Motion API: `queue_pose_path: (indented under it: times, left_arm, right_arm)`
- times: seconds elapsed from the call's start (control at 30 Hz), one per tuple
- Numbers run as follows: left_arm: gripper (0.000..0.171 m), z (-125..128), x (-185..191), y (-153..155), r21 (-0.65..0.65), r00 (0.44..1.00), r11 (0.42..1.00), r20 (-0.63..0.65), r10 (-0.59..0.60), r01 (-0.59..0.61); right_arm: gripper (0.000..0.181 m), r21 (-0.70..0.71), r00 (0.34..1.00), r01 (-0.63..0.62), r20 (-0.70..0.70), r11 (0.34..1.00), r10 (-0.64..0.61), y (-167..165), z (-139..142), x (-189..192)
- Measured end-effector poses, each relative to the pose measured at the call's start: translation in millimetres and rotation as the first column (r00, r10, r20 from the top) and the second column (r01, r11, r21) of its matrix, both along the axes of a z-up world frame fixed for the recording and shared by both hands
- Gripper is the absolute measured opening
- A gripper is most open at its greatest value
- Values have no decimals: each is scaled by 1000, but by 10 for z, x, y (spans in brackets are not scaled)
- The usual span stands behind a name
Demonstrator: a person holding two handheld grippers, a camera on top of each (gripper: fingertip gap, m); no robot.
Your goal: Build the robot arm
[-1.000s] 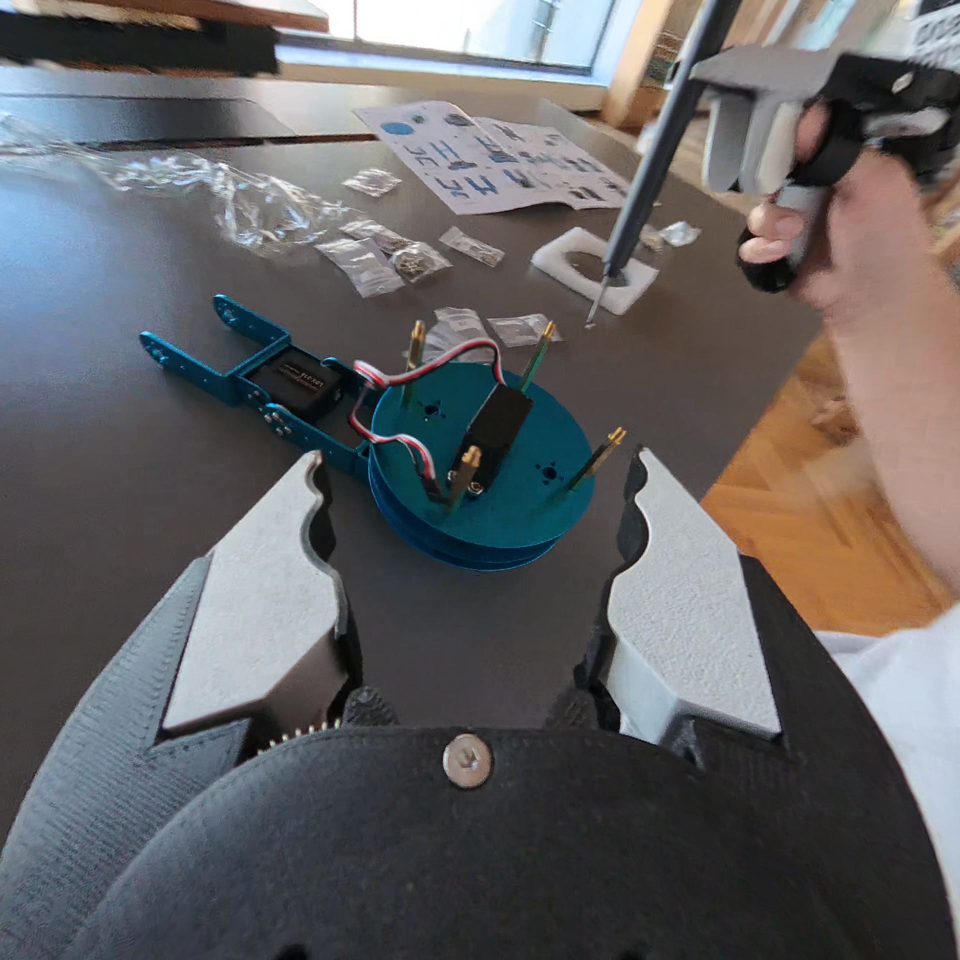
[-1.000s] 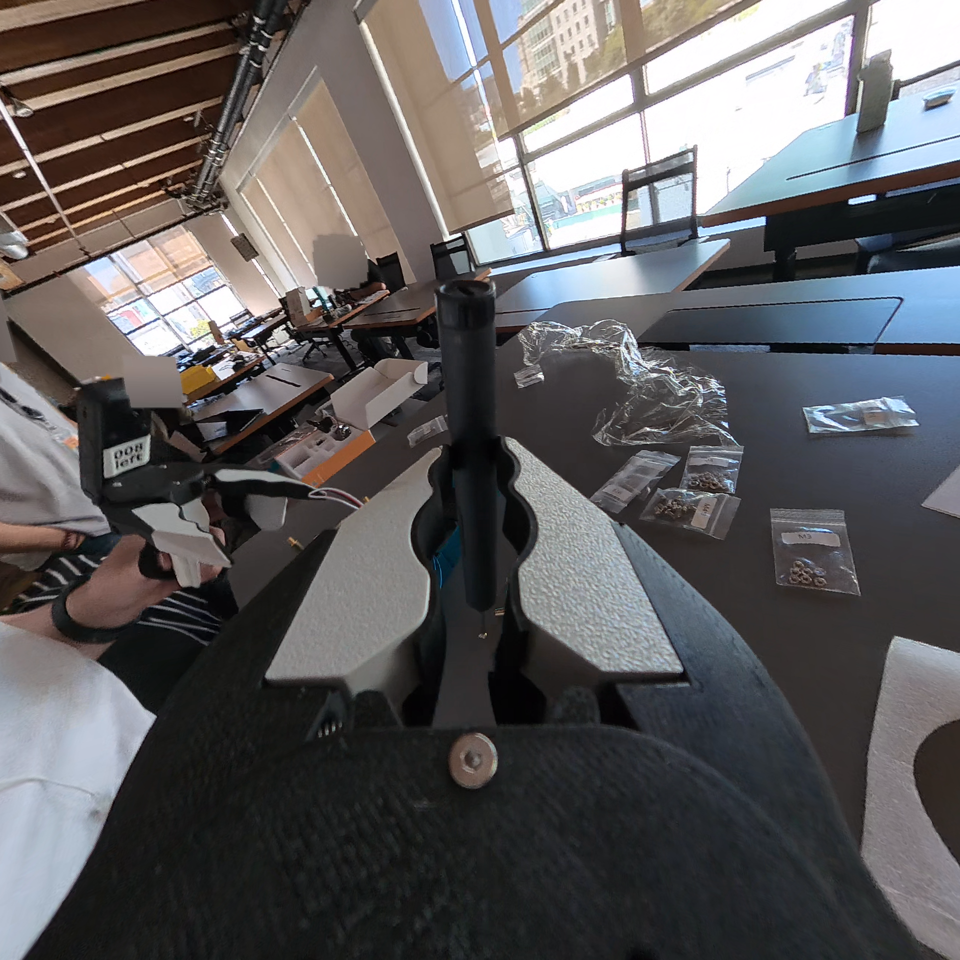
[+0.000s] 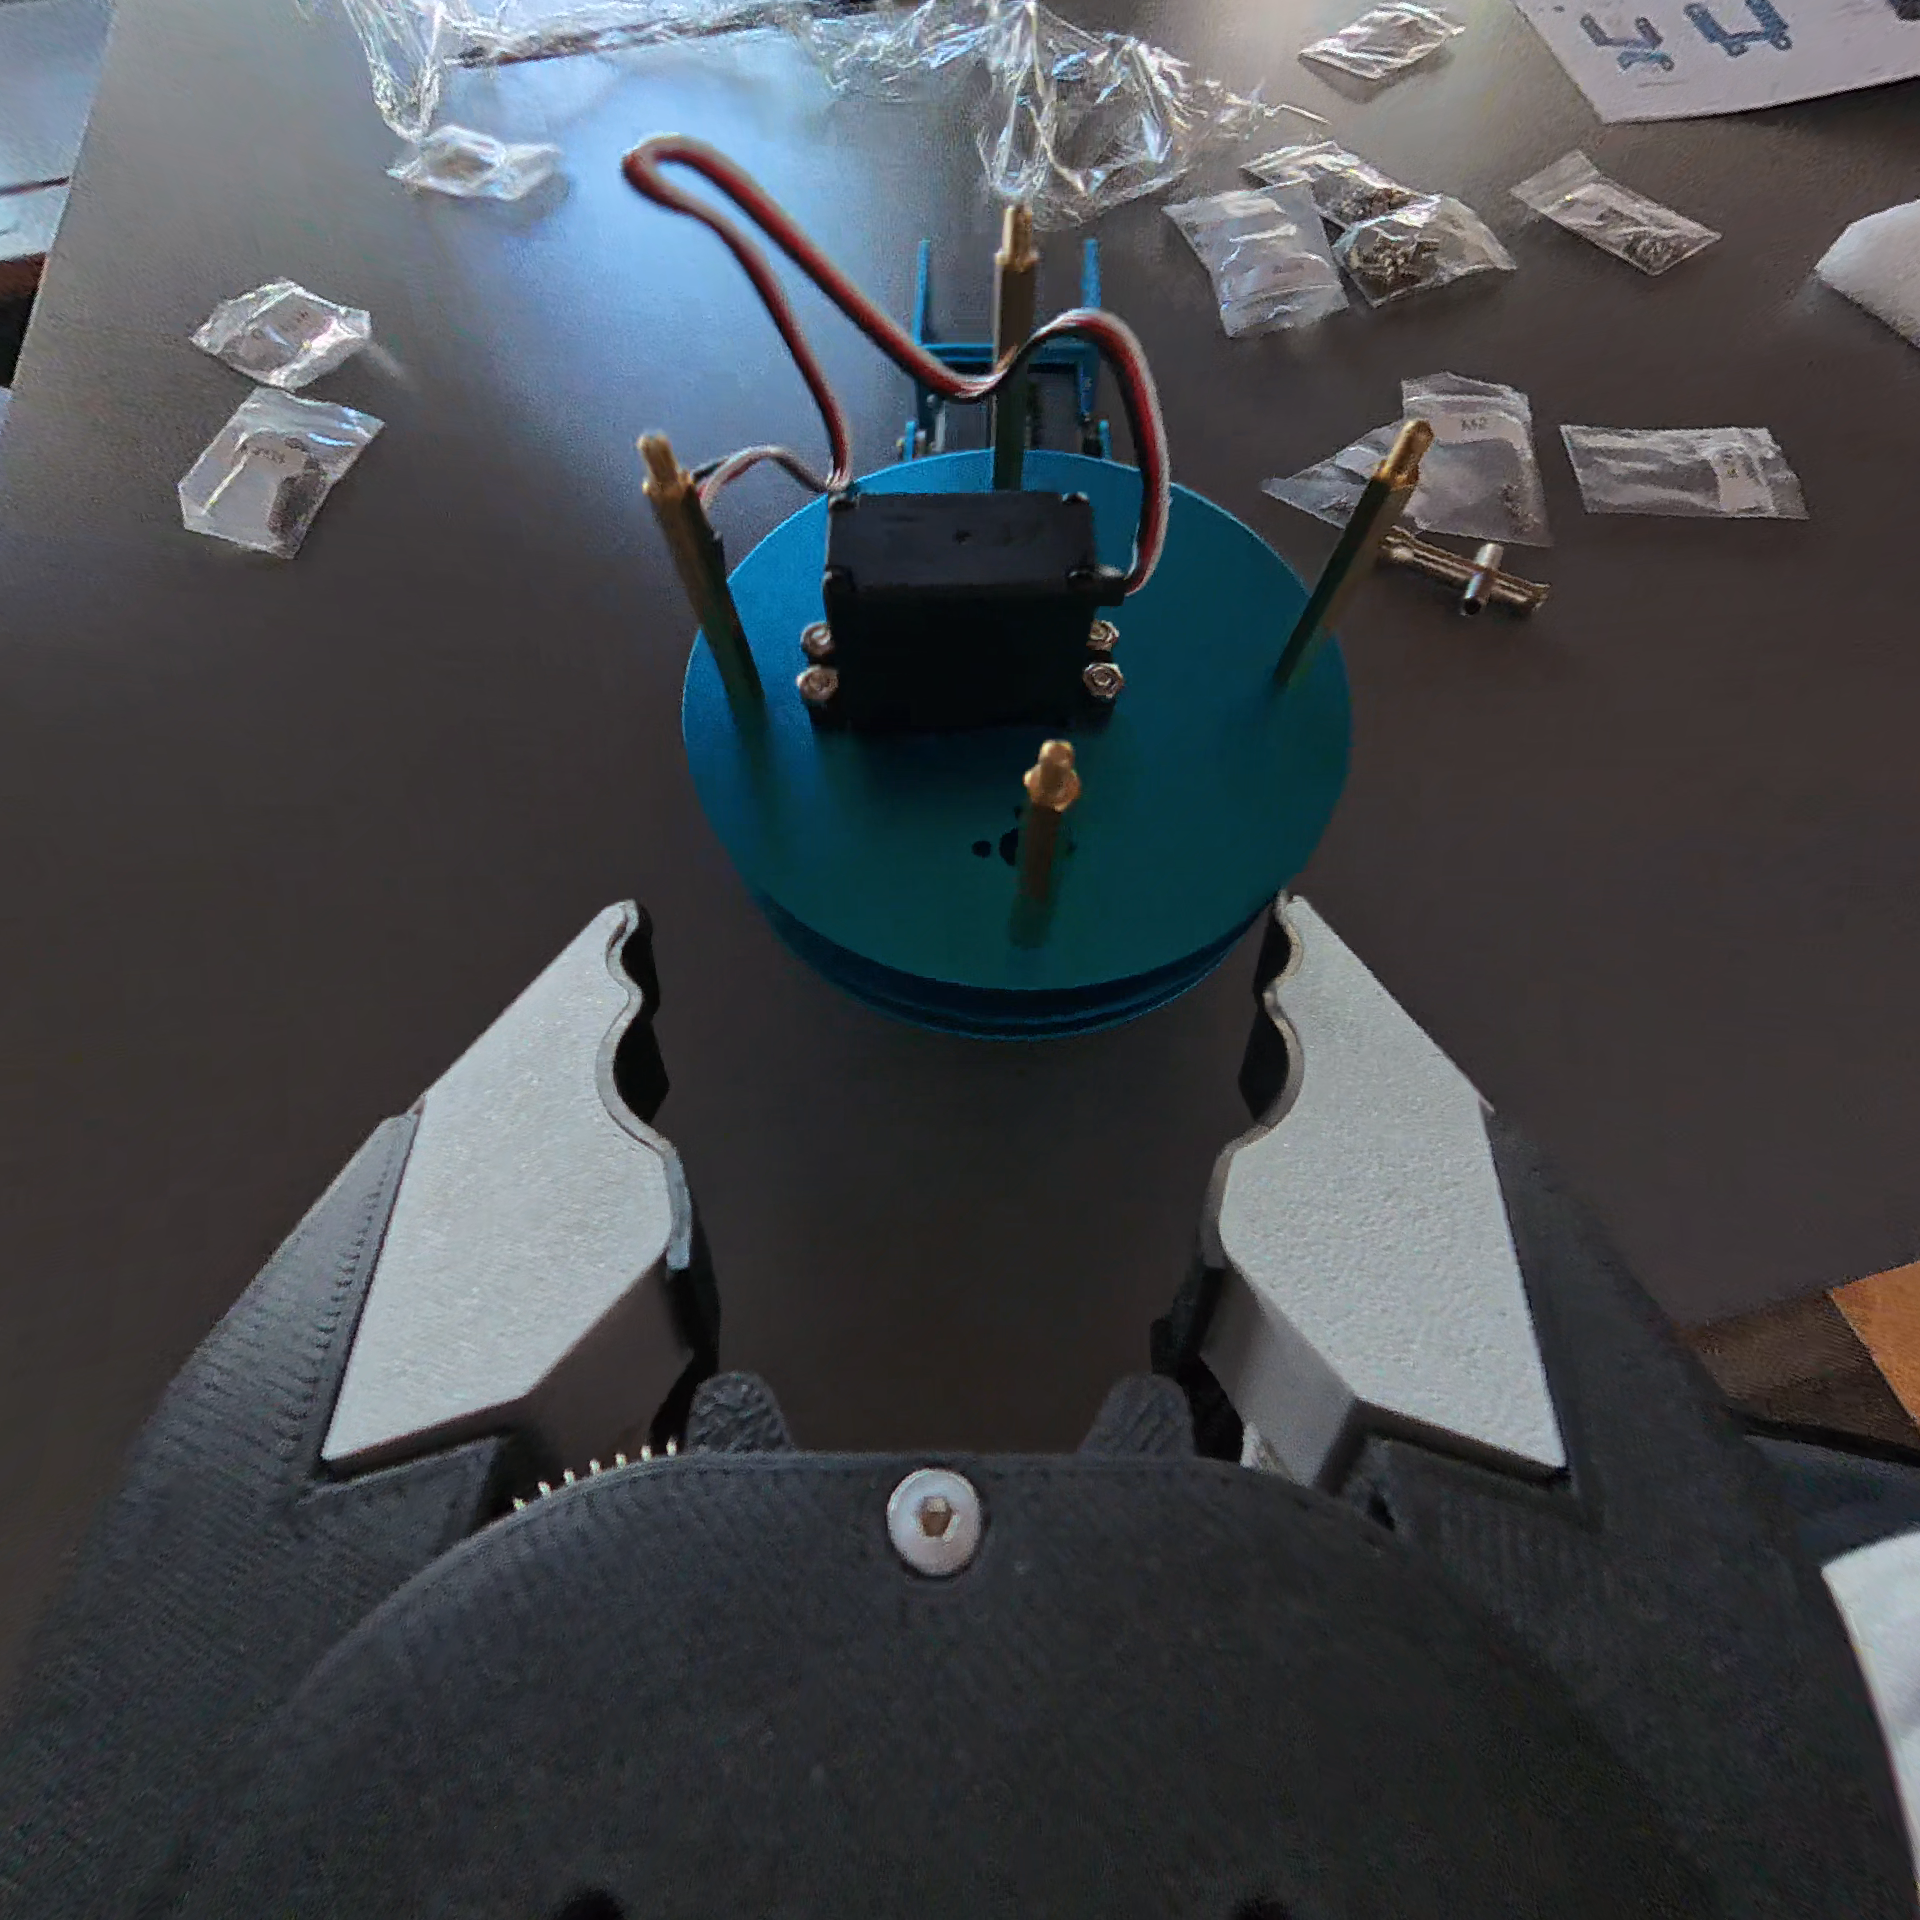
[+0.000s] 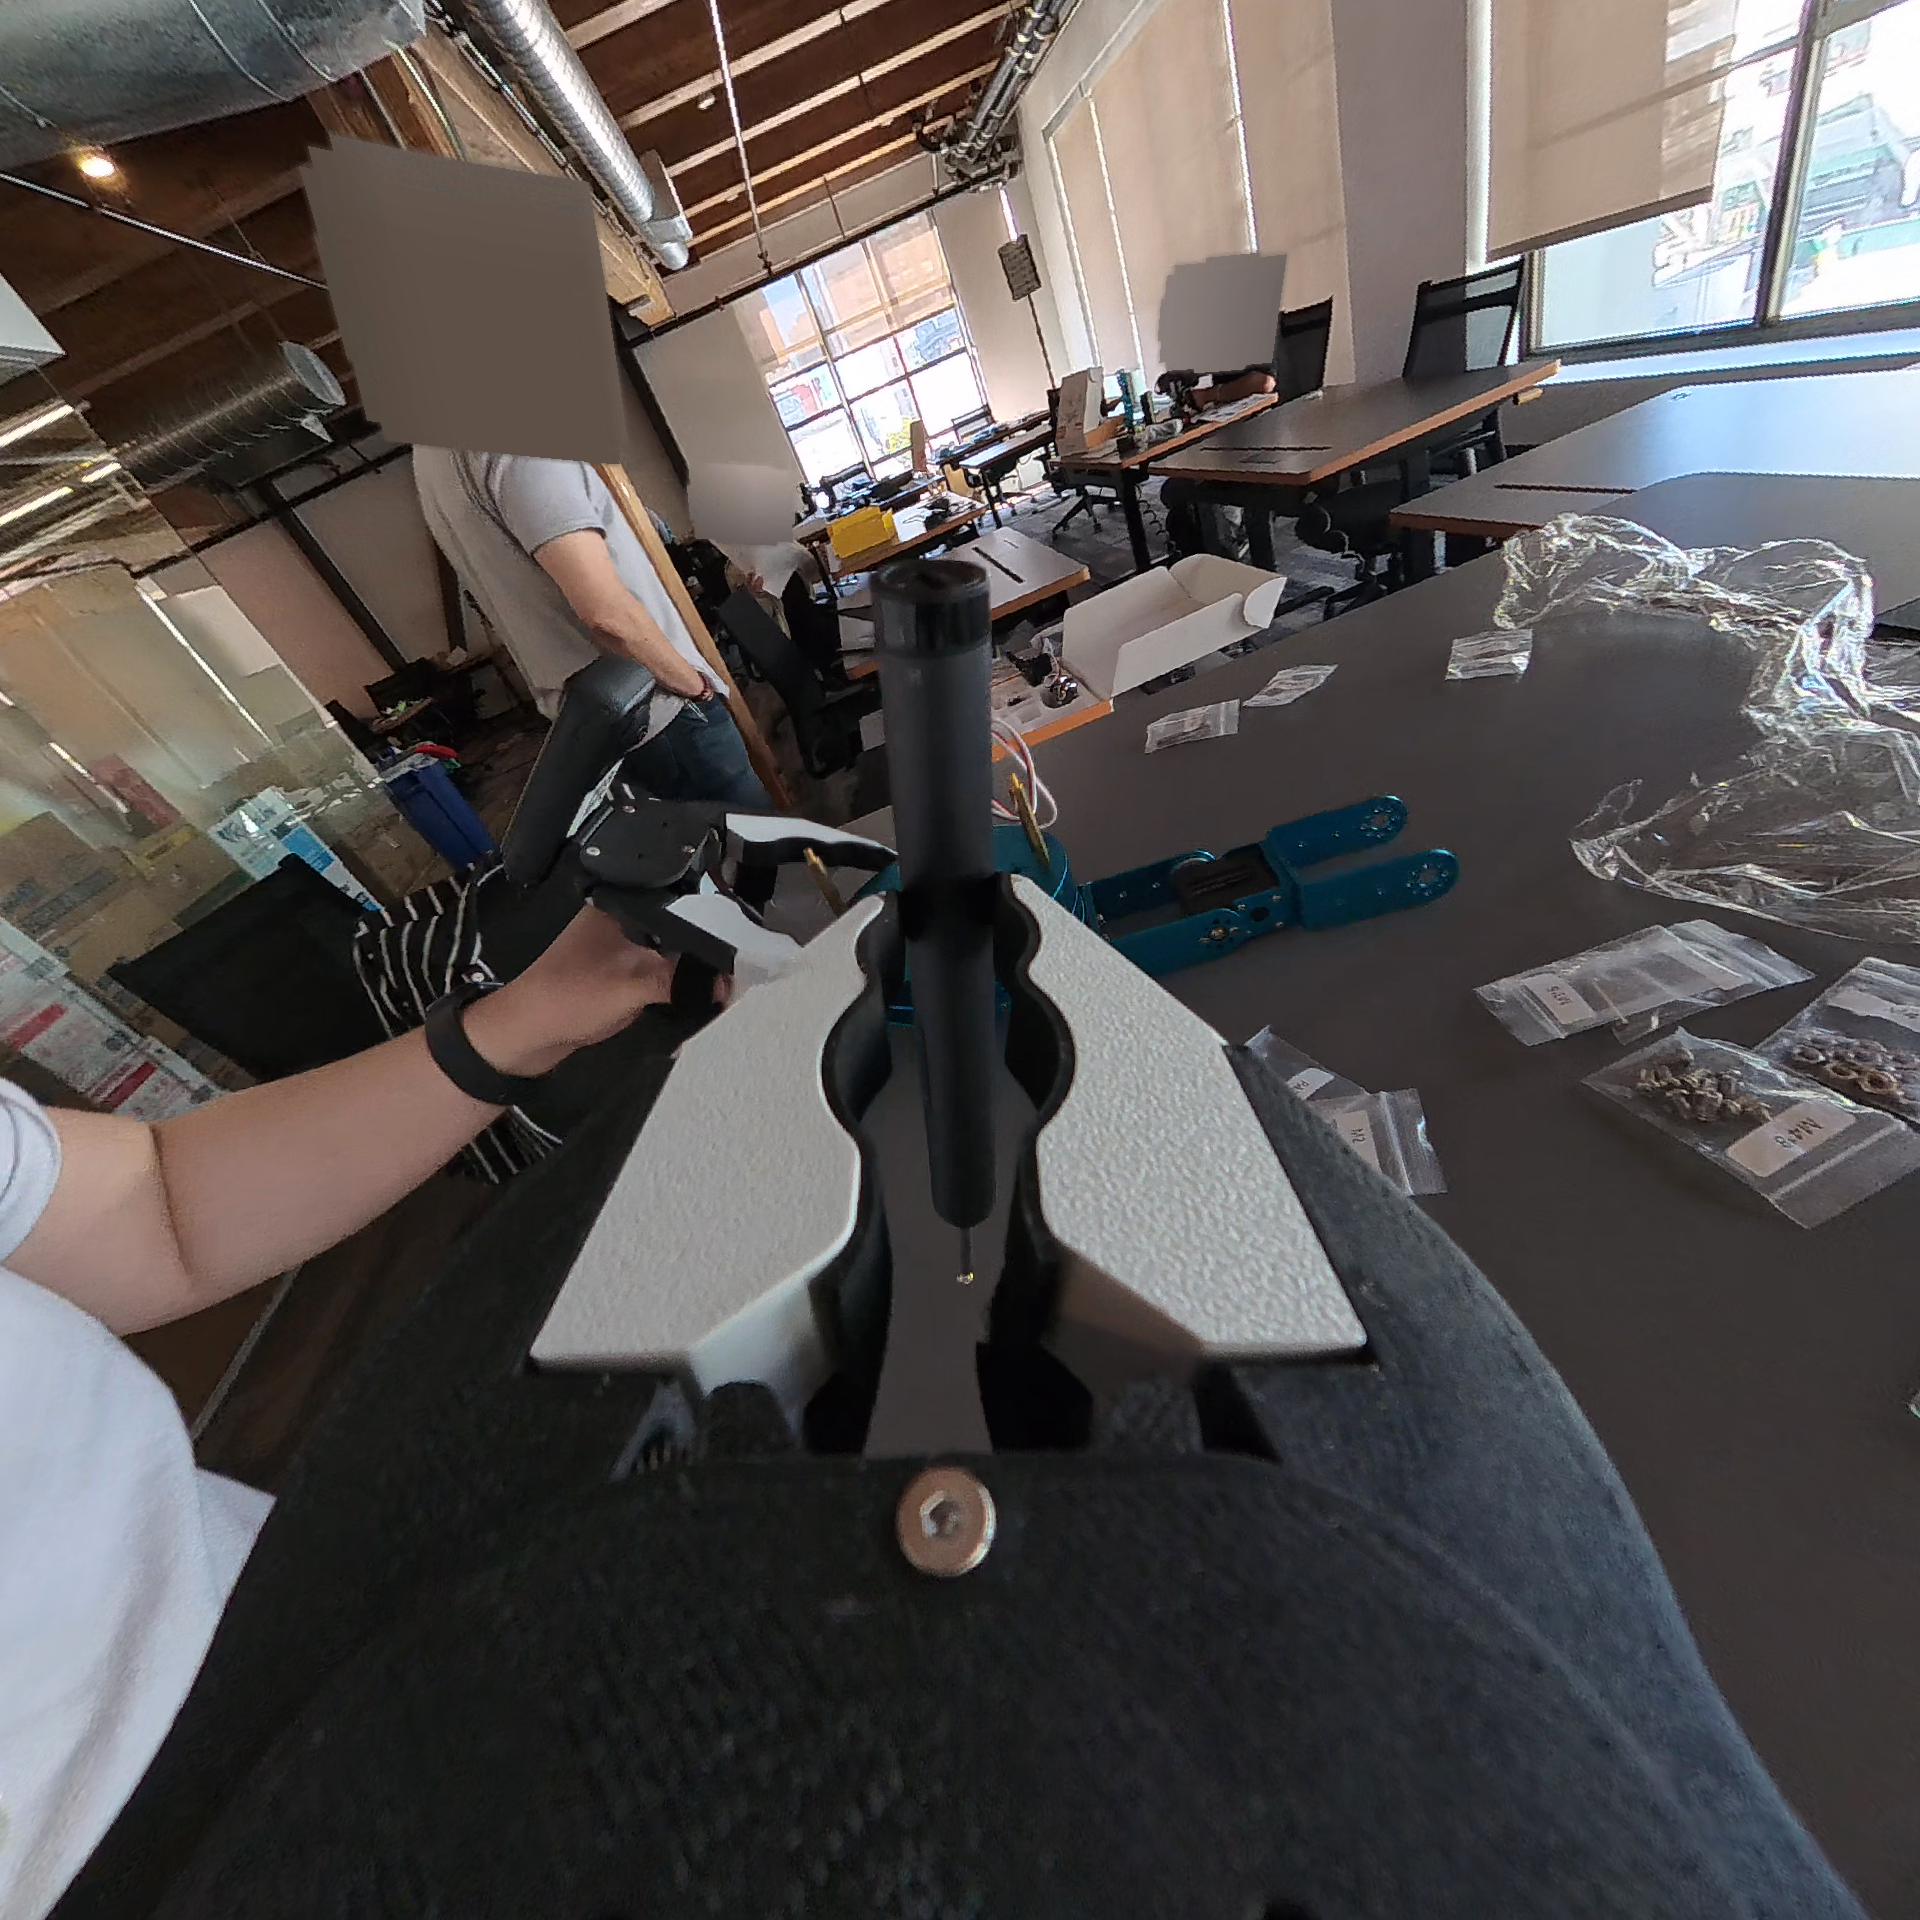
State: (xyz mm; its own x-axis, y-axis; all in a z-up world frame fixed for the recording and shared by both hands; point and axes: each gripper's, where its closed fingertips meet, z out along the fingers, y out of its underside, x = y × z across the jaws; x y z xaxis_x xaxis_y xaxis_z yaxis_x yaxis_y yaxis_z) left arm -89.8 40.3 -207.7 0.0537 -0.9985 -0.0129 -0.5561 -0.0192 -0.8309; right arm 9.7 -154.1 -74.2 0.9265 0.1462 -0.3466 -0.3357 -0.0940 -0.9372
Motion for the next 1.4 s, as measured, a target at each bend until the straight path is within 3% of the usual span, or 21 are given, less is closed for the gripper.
queue_pose_path:
  times: [0.17, 0.3, 0.37, 0.43, 0.63, 0.77, 0.87, 0.9, 0.93, 1.03, 1.13, 1.2, 1.3, 1.4]
  left_arm:
    - [116, 17, -5, 382, -57, 1000, 998, 29, -9, 11]
    - [132, 202, 166, 275, -172, 986, 982, 159, -52, 80]
    - [138, 151, 294, 261, -147, 989, 987, 142, -44, 65]
    - [131, 52, 393, 279, -75, 993, 996, 107, -45, 53]
    - [126, 37, 476, 414, -8, 994, 998, 94, -63, 64]
    - [117, 110, 353, 544, -83, 994, 997, 108, 18, -9]
    - [91, 305, 78, 208, -216, 973, 976, 224, 47, 3]
    - [60, 362, 7, -59, -243, 961, 968, 275, 3, 66]
    - [43, 409, -30, -385, -270, 944, 951, 324, -56, 149]
    - [47, 431, 69, -1170, -279, 921, 929, 366, -133, 245]
    - [46, 373, 333, -1677, -156, 906, 945, 363, -216, 287]
    - [50, 312, 521, -1863, -65, 903, 951, 340, -264, 302]
    - [38, 380, 679, -2040, 58, 874, 936, 342, -346, 348]
    - [32, 481, 748, -2063, 82, 869, 935, 347, -352, 346]
  right_arm:
    - [17, -2, 997, 70, 11, 998, -70, 62, 2, -46]
    - [17, -19, 991, 128, 41, 992, -127, 135, -32, -81]
    - [17, -15, 986, 156, 68, 988, -154, 171, -29, -108]
    - [17, -10, 982, 162, 103, 987, -160, 215, -17, -158]
    - [17, -8, 964, 76, 255, 997, -71, 346, 10, -347]
    - [17, -7, 945, -25, 327, 1000, 26, 383, 18, -391]
    - [17, 2, 946, -97, 312, 995, 92, 360, 47, -325]
    - [17, 14, 952, -115, 286, 993, 106, 342, 70, -275]
    - [17, 27, 963, -125, 244, 992, 115, 322, 101, -208]
    - [17, 83, 983, -160, 105, 984, 151, 241, 238, -22]
    - [17, 125, 977, -212, 21, 969, 211, 171, 367, 62]
    - [17, 137, 967, -248, -19, 959, 253, 146, 429, 70]
    - [17, 147, 954, -282, -63, 948, 293, 117, 503, 66]
    - [17, 155, 948, -296, -74, 943, 310, 95, 558, 78]
